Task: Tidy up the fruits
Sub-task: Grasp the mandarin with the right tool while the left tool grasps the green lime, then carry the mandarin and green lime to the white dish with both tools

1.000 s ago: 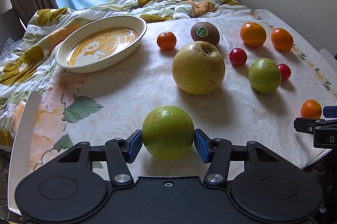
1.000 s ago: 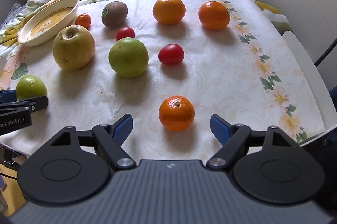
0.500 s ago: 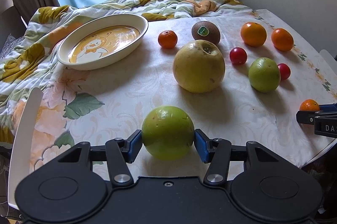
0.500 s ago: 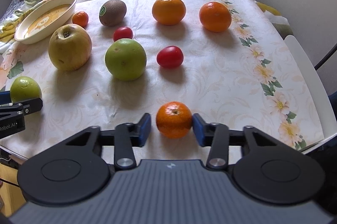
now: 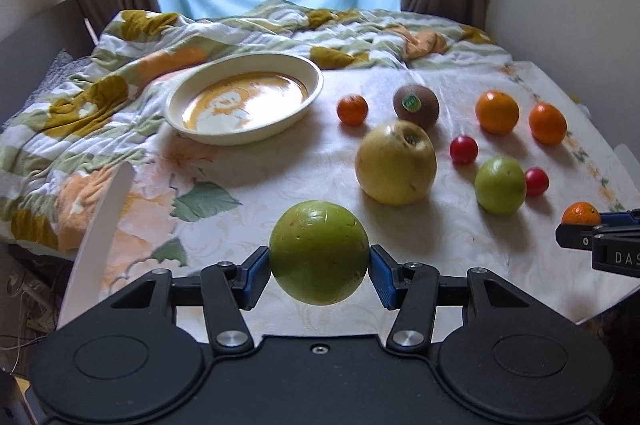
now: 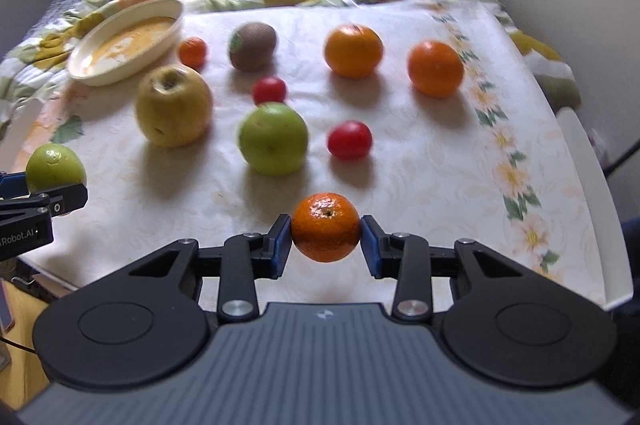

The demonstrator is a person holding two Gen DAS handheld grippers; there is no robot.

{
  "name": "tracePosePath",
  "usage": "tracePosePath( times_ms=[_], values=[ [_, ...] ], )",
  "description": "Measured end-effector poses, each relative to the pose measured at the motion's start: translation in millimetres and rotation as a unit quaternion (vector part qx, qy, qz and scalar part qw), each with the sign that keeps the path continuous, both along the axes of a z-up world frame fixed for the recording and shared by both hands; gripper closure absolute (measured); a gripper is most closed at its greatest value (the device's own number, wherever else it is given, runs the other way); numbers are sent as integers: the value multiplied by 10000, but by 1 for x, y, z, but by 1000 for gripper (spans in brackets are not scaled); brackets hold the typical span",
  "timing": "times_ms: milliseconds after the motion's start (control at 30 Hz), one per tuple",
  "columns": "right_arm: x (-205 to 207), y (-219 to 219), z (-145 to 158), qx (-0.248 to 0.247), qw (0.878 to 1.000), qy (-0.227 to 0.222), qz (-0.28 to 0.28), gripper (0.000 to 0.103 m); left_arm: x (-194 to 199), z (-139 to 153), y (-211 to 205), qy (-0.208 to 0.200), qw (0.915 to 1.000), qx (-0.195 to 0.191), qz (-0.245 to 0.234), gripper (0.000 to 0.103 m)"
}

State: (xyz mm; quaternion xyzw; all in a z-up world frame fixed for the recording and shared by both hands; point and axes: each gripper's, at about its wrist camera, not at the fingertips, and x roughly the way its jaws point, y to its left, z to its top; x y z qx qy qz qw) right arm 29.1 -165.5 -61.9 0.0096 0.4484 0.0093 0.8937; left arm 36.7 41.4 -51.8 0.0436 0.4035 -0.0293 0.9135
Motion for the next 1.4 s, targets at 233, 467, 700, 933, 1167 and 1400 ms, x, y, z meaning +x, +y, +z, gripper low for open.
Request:
tracePosePath(
  times_ms=[233, 467, 700, 933, 1167, 1400],
  values=[
    [4, 9, 38, 62, 9965, -304, 776, 51, -8, 40, 5, -303, 9983, -44, 487, 46],
    [23, 18, 73, 39, 9852, -641, 1591, 51, -3, 71, 12, -608, 9941, 6, 902, 46],
    [64, 37, 90, -2, 9784, -612, 1974, 51, 28, 84, 30, -555, 9914, -119, 1177, 46],
    [112, 66, 95, 27, 9779, -602, 2001, 51, 76, 79, 52, -435, 9921, -266, 1151, 46],
    [167, 104, 90, -71, 9736, -682, 2177, 51, 133, 70, 73, -338, 9940, -238, 1017, 46],
    [224, 136, 77, 106, 9719, -560, 2285, 51, 192, 52, 94, -68, 9957, -357, 853, 46]
  ],
)
